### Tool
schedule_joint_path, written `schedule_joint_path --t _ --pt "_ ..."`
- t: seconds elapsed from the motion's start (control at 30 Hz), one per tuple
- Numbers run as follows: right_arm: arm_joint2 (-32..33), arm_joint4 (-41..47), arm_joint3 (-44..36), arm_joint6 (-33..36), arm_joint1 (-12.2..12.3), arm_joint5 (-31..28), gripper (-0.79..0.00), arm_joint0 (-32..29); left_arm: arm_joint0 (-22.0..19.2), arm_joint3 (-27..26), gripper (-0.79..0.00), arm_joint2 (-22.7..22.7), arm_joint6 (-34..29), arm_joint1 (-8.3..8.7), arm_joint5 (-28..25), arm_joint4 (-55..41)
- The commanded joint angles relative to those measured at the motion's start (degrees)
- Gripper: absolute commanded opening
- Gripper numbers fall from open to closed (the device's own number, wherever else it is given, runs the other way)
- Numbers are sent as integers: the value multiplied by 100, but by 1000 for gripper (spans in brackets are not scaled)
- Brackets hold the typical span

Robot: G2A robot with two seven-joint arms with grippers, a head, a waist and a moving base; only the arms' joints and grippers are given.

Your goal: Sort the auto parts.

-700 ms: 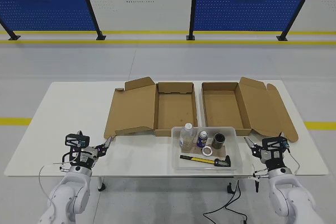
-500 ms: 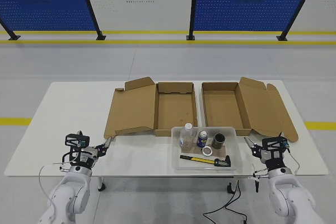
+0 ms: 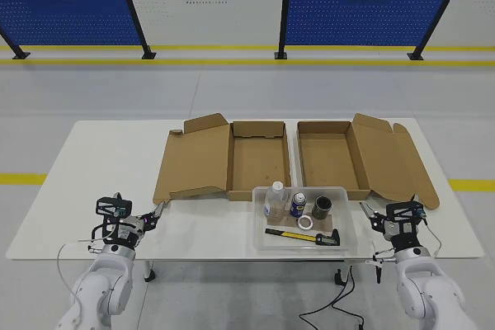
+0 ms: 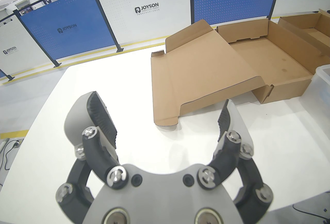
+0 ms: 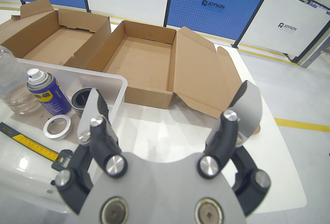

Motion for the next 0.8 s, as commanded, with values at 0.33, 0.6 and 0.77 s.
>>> schedule_joint_path --t 0.33,0.6,0.77 --pt "0 0 0 0 0 0 0 0 -1092 -476 0 1005 -543 -83 -1093 -328" --pt "0 0 0 0 0 0 0 0 -1970 -322 0 2042 -1065 -208 -1620 -711" --pt "0 0 0 0 0 0 0 0 -2422 29 0 2733 -1202 -310 -1673 -458"
